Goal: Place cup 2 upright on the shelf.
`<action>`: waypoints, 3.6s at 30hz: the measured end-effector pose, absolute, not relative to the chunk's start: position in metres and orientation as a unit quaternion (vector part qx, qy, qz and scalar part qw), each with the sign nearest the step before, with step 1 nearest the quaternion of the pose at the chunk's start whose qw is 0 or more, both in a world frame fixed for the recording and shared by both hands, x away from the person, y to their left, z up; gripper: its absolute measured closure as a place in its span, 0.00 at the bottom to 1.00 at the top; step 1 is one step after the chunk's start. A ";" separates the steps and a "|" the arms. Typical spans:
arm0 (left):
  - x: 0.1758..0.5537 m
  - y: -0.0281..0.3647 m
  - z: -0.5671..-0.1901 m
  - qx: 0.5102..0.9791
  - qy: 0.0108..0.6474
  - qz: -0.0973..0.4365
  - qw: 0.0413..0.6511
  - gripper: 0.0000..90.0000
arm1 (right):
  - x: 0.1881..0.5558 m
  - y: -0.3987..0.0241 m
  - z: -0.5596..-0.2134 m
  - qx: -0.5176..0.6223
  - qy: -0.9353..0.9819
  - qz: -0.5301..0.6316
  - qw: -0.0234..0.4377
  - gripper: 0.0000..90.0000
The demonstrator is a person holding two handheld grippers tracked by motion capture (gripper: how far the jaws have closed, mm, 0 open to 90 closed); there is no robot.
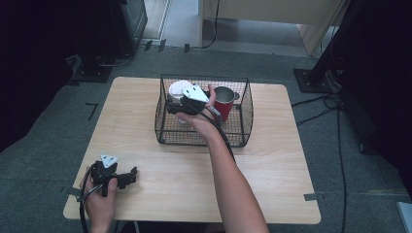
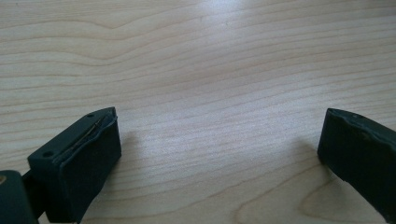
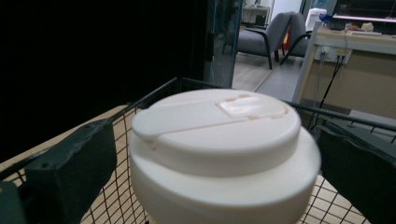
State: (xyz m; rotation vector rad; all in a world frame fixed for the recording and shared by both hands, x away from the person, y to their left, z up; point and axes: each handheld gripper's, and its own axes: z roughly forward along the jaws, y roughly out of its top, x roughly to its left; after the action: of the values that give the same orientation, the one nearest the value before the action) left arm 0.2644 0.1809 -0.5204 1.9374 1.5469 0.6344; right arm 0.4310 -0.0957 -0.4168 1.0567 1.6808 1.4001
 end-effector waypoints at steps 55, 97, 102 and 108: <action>0.264 0.181 -0.520 0.725 0.579 0.238 0.287 0.00 | 0.296 -0.223 -0.416 0.422 0.619 0.528 0.400 0.00; 0.264 0.180 -0.521 0.724 0.580 0.239 0.287 0.00 | 0.216 -0.375 -0.512 0.566 0.585 0.411 0.411 0.00; 0.264 0.180 -0.521 0.724 0.580 0.239 0.287 0.00 | 0.209 -0.387 -0.520 0.578 0.591 0.388 0.407 0.00; 0.264 0.180 -0.521 0.724 0.580 0.239 0.287 0.00 | 0.203 -0.396 -0.521 0.587 0.599 0.370 0.400 0.00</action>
State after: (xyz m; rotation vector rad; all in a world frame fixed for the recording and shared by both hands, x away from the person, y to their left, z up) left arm 0.2637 0.1801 -0.5207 1.9350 1.5492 0.6373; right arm 0.2032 -0.3963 -0.5215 1.4839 1.5142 0.9368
